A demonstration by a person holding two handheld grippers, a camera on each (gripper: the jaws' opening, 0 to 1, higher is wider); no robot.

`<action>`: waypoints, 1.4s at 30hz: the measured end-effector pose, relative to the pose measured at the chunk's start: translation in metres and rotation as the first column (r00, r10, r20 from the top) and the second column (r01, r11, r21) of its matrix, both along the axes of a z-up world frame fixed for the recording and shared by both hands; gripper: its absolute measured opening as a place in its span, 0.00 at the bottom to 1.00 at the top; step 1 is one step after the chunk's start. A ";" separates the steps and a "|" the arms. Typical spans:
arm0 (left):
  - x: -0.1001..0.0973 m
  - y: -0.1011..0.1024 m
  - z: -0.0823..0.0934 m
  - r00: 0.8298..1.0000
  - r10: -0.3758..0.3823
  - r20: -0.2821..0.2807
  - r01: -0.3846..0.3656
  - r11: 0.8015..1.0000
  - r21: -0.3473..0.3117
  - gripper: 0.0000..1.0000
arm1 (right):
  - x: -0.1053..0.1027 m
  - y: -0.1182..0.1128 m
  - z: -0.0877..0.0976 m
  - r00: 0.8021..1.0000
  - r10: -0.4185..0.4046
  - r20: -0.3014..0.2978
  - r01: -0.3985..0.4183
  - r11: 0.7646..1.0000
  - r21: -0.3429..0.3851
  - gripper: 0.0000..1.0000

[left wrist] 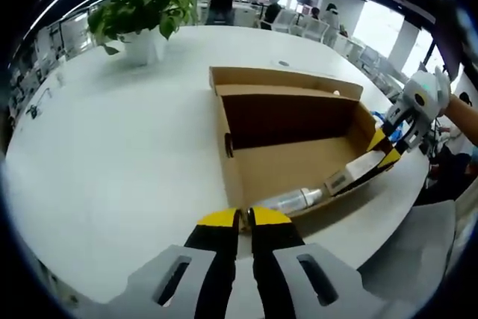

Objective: Operate the shoe box by opening the lid, removing the specified soft item, and placing it in the target area until the item is outside and the box remains undamaged.

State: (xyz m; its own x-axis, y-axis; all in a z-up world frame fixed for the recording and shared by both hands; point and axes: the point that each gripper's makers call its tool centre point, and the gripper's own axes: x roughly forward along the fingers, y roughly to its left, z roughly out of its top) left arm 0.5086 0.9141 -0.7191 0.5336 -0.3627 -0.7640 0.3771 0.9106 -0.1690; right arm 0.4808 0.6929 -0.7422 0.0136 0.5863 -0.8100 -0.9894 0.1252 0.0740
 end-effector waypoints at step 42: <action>0.000 0.000 -0.001 1.000 0.023 0.006 -0.023 1.000 0.004 0.02 | 0.037 -0.039 0.103 0.987 -0.141 0.072 0.126 0.976 0.179 0.14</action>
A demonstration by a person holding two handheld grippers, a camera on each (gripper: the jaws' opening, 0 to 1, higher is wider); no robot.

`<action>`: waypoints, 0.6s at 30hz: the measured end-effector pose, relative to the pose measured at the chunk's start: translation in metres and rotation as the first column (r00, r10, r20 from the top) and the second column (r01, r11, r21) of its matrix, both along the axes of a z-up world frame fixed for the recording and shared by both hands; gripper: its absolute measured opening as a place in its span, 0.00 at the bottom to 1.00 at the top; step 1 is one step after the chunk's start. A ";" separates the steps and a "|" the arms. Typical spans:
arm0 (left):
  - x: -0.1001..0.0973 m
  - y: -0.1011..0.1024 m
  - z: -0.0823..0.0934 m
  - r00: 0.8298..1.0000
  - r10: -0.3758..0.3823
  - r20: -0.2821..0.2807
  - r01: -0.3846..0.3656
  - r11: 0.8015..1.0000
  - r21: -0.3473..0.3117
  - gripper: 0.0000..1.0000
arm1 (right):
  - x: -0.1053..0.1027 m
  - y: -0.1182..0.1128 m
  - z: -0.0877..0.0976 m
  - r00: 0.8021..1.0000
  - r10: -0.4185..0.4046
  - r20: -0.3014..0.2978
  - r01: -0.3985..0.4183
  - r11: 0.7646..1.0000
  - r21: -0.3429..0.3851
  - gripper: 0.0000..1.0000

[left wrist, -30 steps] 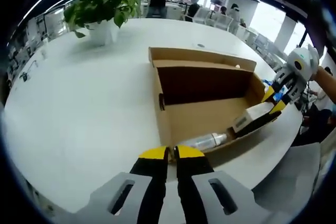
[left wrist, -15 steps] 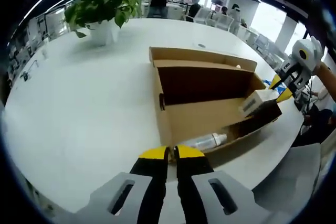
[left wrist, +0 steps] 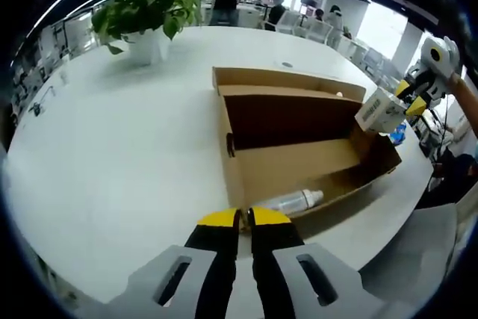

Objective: Operate the shoe box by opening the lid, removing the specified soft item, and placing it in the target area until the item is outside and the box remains undamaged.

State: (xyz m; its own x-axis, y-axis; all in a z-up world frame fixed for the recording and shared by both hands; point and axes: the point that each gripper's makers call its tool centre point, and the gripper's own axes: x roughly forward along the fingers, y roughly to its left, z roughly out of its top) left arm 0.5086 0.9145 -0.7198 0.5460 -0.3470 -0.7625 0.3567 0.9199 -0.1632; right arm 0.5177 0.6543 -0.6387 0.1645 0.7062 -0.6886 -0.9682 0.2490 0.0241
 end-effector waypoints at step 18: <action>0.000 0.000 0.001 1.000 0.002 -0.002 -0.002 1.000 0.006 0.02 | 0.023 -0.067 0.029 0.994 -0.070 0.078 0.071 0.997 -0.021 0.14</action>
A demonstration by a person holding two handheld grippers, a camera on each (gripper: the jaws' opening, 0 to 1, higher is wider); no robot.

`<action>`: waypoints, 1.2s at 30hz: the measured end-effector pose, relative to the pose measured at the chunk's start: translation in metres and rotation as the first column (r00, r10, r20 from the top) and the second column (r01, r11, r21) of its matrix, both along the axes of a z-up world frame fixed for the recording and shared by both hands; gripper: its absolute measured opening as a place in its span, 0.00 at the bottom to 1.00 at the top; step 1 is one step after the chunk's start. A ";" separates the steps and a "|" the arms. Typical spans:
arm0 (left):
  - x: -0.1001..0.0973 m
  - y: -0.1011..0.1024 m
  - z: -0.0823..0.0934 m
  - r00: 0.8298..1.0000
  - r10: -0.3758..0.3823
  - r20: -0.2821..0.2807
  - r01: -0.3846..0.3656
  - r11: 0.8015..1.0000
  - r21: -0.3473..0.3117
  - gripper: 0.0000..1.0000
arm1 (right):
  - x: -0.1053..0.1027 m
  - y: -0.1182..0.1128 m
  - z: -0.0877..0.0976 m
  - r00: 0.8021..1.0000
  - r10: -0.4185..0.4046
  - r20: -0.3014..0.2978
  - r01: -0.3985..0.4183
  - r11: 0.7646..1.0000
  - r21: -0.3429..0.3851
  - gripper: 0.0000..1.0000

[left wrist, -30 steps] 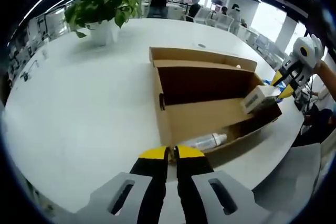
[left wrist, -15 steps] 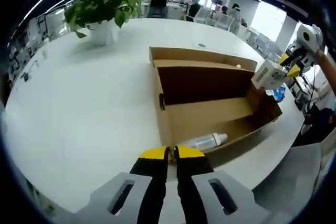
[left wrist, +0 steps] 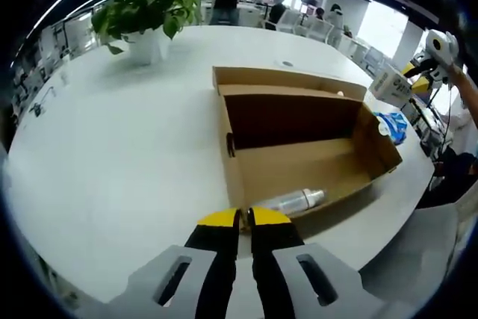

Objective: Operate the shoe box by opening the lid, removing the specified soft item, and placing it in the target area until the item is outside and the box remains undamaged.

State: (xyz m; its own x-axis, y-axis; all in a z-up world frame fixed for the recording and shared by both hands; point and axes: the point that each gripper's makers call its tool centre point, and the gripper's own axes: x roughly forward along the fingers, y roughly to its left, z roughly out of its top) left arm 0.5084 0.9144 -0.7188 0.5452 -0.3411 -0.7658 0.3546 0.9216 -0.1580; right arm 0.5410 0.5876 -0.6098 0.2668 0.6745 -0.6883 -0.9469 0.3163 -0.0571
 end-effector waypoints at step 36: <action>0.001 0.000 0.001 1.000 0.003 -0.010 -0.003 1.000 0.001 0.02 | 0.024 -0.106 -0.012 0.998 -0.050 0.040 0.056 0.984 -0.166 0.14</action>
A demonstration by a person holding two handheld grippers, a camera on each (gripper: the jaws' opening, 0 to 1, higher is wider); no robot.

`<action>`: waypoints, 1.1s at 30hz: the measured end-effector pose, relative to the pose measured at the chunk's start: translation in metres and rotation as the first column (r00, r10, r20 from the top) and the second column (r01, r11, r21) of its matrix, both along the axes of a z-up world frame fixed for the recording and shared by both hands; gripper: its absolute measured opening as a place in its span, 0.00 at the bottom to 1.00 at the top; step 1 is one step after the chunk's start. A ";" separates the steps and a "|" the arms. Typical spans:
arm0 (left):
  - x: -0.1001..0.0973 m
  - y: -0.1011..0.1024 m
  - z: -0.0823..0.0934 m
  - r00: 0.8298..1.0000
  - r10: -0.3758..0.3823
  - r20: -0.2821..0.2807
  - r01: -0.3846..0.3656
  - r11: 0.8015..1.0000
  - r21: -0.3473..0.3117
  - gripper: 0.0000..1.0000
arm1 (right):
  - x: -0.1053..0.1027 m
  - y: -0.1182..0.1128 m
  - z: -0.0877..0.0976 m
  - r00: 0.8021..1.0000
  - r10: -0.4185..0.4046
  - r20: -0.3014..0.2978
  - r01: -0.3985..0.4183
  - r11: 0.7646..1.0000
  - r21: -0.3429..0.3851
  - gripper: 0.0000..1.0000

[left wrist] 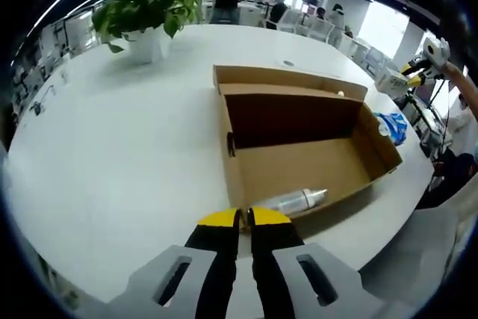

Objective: Operate the shoe box by opening the lid, removing the specified soft item, and placing it in the target area until the item is outside and the box remains undamaged.

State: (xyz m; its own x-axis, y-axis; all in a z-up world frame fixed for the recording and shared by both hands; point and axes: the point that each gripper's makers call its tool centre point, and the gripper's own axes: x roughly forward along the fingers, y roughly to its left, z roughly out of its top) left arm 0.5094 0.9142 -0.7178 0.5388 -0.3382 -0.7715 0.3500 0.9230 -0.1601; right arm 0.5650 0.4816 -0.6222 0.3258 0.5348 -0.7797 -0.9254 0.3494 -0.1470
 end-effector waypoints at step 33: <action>0.001 0.000 -0.003 1.000 0.005 -0.011 -0.005 1.000 0.008 0.02 | 0.015 -0.072 -0.065 0.998 -0.009 -0.063 -0.003 0.984 -0.181 0.15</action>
